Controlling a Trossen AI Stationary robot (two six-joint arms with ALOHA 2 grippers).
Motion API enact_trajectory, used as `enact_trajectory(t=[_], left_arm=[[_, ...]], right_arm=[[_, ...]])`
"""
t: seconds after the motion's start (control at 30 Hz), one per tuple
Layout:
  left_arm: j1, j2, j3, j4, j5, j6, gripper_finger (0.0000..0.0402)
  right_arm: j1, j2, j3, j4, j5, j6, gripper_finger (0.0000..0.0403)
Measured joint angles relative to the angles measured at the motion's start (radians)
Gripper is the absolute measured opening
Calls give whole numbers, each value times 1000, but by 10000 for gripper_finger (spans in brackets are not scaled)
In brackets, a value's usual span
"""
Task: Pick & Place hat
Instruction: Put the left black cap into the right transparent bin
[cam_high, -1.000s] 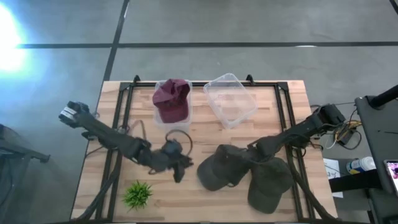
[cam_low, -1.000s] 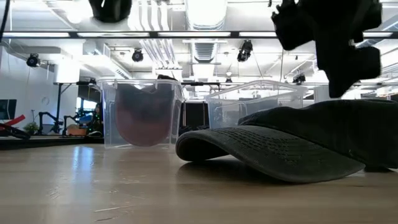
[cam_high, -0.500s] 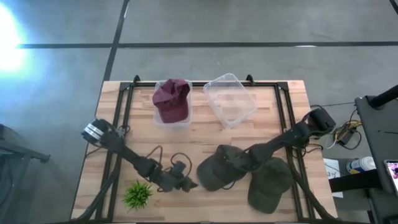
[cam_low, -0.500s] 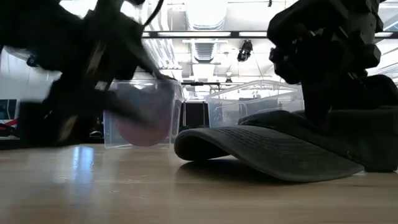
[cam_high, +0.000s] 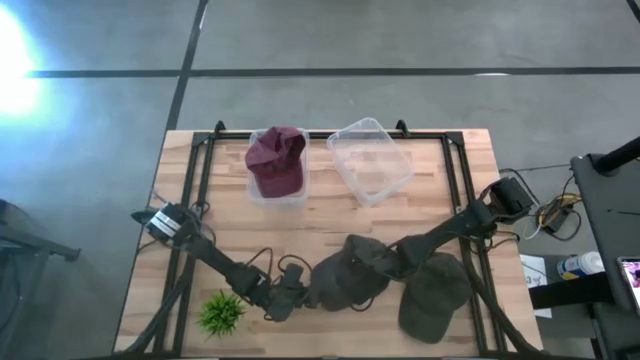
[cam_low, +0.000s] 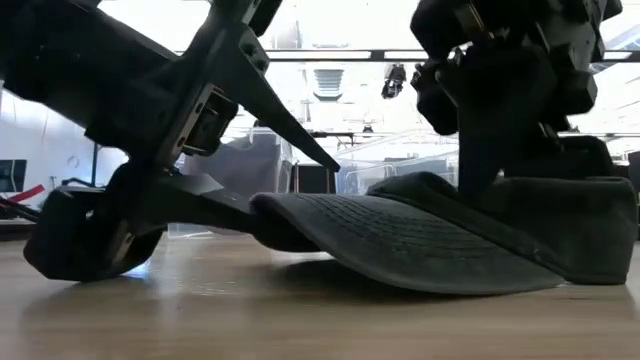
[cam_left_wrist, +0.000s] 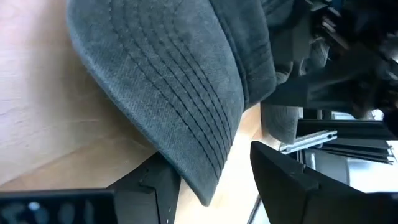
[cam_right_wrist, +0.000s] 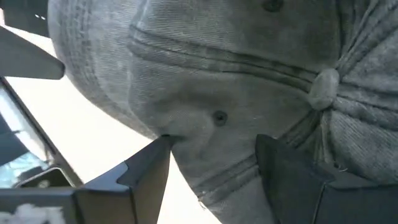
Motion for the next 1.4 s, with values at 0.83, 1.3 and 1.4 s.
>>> enact_trajectory(t=[0.83,1.3,1.4], left_arm=[[21,-163,4,79,-253,456,8],[268,-442,239,-136,-506,988,6],[411,-423,380,-473,-328,745,6]], right_arm=[[82,-290,0,92,82,-350,233],[320,-620,0,-509,909,78,233],[314,-630,0,-578,909,154,233]])
